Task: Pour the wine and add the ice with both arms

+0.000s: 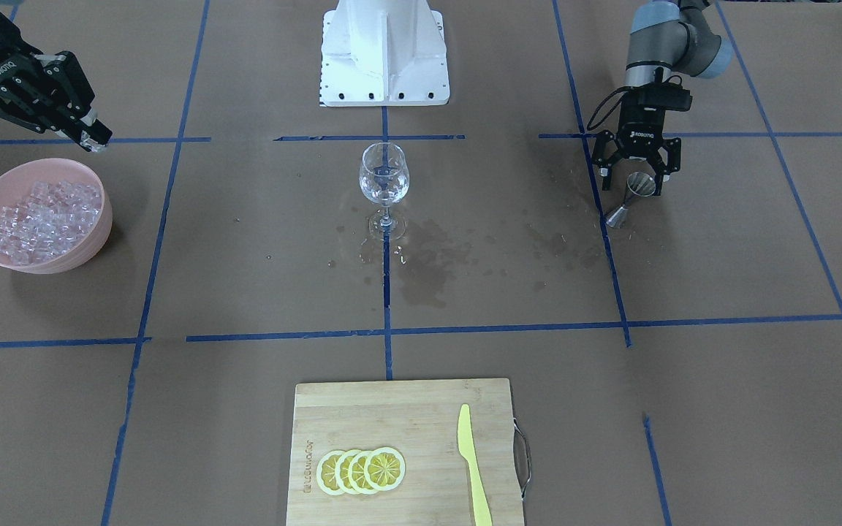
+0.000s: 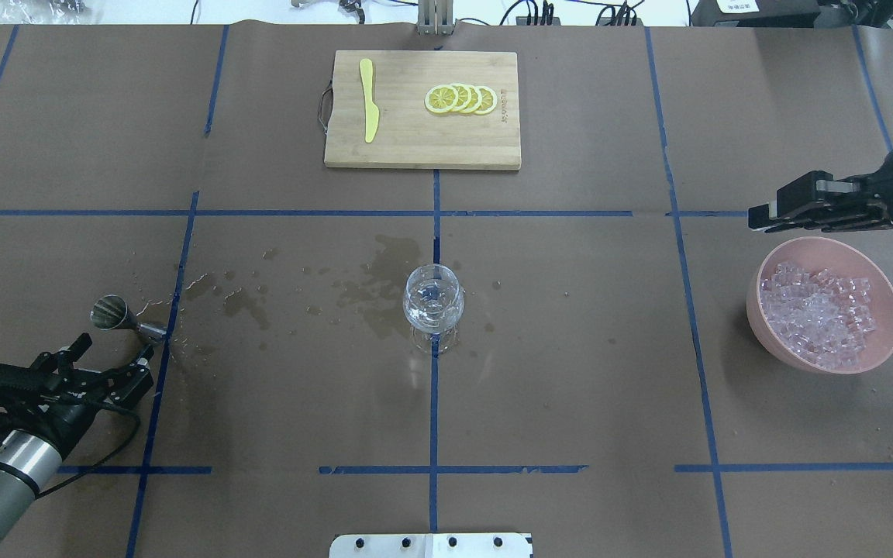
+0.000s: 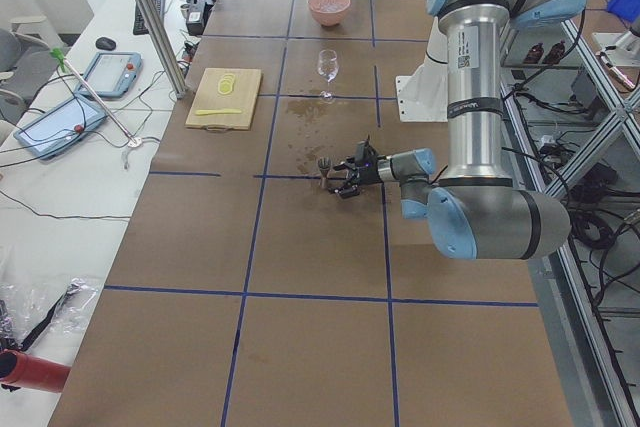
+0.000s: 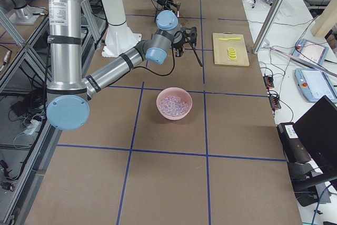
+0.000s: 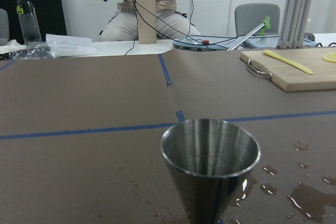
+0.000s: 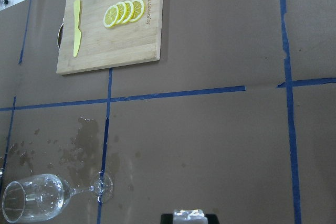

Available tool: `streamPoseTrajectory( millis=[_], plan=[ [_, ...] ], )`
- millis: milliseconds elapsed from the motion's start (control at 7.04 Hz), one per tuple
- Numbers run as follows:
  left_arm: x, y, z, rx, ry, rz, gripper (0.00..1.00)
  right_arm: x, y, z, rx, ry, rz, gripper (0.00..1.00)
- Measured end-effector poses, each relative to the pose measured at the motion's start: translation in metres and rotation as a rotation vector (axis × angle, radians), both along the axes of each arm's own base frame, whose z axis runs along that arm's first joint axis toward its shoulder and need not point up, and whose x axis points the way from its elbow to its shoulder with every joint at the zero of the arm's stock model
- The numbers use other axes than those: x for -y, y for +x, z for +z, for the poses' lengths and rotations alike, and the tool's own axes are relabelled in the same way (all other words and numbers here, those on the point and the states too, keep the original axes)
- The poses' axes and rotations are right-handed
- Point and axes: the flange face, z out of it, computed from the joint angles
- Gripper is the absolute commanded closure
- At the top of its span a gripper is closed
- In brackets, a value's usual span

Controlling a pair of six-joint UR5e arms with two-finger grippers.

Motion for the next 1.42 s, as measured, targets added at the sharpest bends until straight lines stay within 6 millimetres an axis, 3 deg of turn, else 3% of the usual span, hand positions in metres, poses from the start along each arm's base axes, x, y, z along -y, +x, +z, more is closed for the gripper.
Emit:
streamPoseTrajectory(
  millis=[568, 994, 1136, 1420],
  plan=[
    [-0.016, -0.038, -0.035, 0.029, -0.099, 0.180, 0.00, -0.001, 0.001, 0.001, -0.002, -0.002, 0.001, 1.00],
    [-0.032, -0.042, -0.078, 0.076, -0.215, 0.351, 0.00, 0.000, -0.003, -0.007, 0.008, 0.012, -0.004, 1.00],
    [-0.037, -0.043, -0.096, 0.105, -0.261, 0.400, 0.00, 0.002, -0.010, -0.017, 0.022, 0.022, -0.012, 1.00],
    [-0.043, -0.045, -0.110, 0.152, -0.326, 0.451, 0.00, 0.004, -0.042, -0.044, 0.063, 0.018, -0.046, 1.00]
  ],
)
